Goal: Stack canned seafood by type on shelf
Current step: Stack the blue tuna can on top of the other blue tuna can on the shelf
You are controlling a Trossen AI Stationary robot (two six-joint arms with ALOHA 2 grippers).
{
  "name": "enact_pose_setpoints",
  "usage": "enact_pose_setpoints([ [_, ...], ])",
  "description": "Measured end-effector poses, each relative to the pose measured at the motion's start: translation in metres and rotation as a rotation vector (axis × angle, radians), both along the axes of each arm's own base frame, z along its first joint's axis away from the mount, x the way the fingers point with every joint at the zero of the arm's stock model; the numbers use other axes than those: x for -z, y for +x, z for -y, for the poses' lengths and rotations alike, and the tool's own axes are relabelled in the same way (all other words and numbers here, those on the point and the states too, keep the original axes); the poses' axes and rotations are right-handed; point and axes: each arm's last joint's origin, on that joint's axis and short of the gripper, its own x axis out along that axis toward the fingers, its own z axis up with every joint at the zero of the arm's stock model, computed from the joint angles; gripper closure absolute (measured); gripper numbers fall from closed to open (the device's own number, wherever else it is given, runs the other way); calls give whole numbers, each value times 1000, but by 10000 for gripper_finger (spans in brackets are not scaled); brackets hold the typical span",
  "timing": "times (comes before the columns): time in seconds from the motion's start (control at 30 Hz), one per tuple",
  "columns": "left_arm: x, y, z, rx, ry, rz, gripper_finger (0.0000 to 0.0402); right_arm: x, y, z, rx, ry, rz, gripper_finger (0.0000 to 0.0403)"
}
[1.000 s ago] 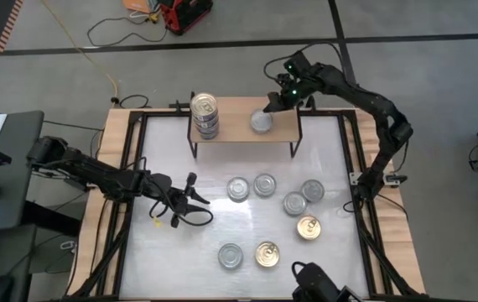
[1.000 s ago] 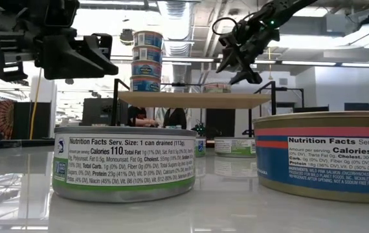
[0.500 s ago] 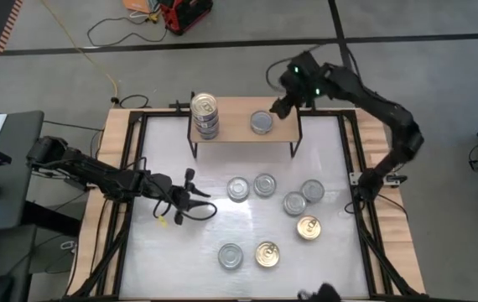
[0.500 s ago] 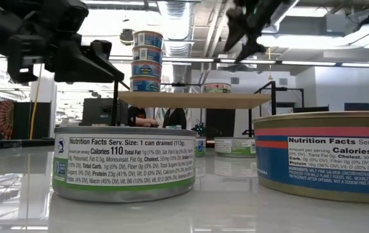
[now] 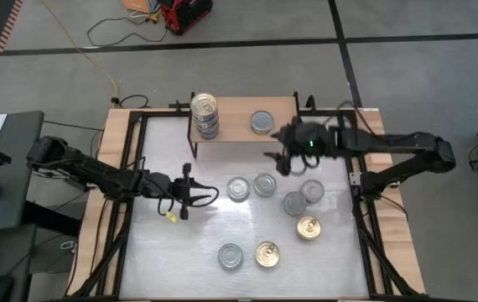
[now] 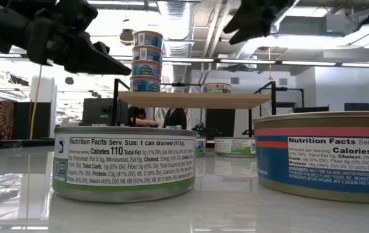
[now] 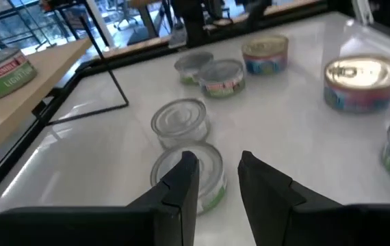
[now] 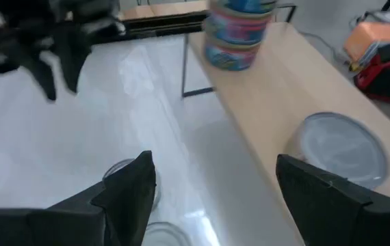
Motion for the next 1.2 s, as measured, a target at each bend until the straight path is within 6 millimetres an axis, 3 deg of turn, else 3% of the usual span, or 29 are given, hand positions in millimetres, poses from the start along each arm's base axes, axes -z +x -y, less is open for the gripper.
enact_pose_setpoints([
  [0.23, -1, 0, 0, -14, -64, 11, 306, 20, -8, -55, 32, -86, -7, 78],
  [0.5, 0, 0, 0, -36, -156, 19, 306, 34, -14, -105, 19, -32, 34, 78],
  [0.77, -11, 8, 1, -56, -169, -2, 290, 82, 22, -139, 21, -18, -29, 78],
  [0.93, -14, 23, 6, -18, -156, -111, 293, 102, 45, -150, 40, -7, -42, 78],
  [1.2, -1, 43, 10, -6, -101, -208, 299, 122, 78, -176, 24, -2, -55, 78],
])
